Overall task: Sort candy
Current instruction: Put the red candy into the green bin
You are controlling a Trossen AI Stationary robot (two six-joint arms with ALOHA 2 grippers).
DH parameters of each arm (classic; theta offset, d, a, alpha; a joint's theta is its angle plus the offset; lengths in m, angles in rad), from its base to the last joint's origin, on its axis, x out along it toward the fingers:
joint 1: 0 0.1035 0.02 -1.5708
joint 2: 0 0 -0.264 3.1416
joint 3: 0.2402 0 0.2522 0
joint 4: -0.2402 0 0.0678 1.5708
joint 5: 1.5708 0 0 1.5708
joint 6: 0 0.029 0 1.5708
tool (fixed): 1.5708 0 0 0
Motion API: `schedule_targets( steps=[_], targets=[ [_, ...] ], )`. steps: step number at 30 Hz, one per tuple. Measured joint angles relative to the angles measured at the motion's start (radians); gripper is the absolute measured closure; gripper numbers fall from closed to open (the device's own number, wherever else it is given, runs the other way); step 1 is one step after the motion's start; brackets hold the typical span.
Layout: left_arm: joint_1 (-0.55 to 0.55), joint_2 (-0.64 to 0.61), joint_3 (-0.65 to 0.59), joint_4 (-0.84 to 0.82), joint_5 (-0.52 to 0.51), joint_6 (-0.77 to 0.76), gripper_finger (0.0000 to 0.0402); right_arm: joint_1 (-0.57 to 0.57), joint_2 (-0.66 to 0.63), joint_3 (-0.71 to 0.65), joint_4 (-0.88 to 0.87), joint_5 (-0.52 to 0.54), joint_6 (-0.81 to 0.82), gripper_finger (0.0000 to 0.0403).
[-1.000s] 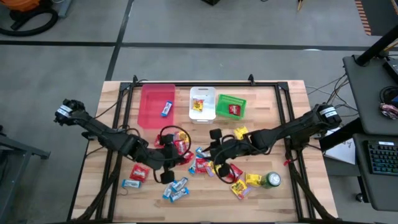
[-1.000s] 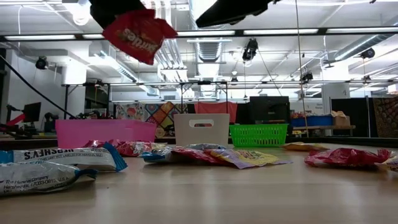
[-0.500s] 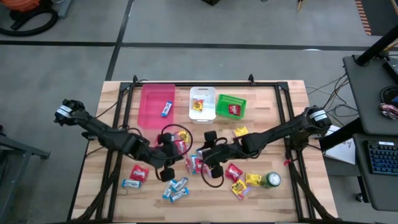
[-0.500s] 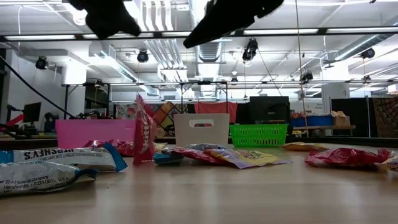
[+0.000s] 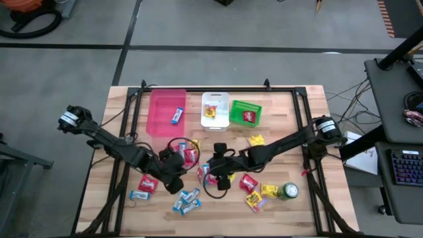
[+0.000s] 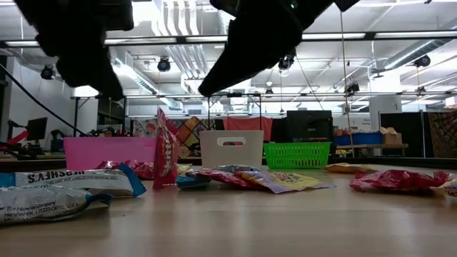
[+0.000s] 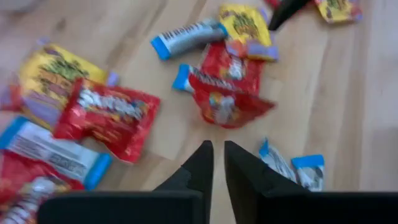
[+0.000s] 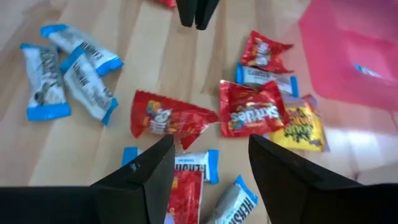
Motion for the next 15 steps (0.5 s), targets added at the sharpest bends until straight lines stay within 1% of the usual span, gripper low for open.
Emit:
schedule_targets(
  steps=[5,8,11,13,15],
  targets=[
    [-0.022,0.000,-0.072,0.115,-0.003,-0.010,0.0313,-0.002,0.042,0.006,0.000,-0.014,-0.173,0.0207],
    [-0.022,0.000,-0.092,0.121,-0.006,-0.030,0.0287,-0.005,0.072,0.028,-0.001,-0.014,-0.309,0.0207],
    [-0.022,-0.001,-0.095,0.121,-0.005,-0.042,0.0272,-0.009,0.094,0.068,0.002,-0.011,-0.423,0.0206],
    [-0.023,-0.002,-0.096,0.121,0.000,-0.044,0.0268,-0.015,0.113,0.103,0.001,-0.015,-0.465,0.0207],
    [-0.024,-0.002,-0.096,0.120,0.005,-0.044,0.0267,-0.025,0.126,0.127,-0.022,-0.044,-0.492,0.0206]
  ],
)
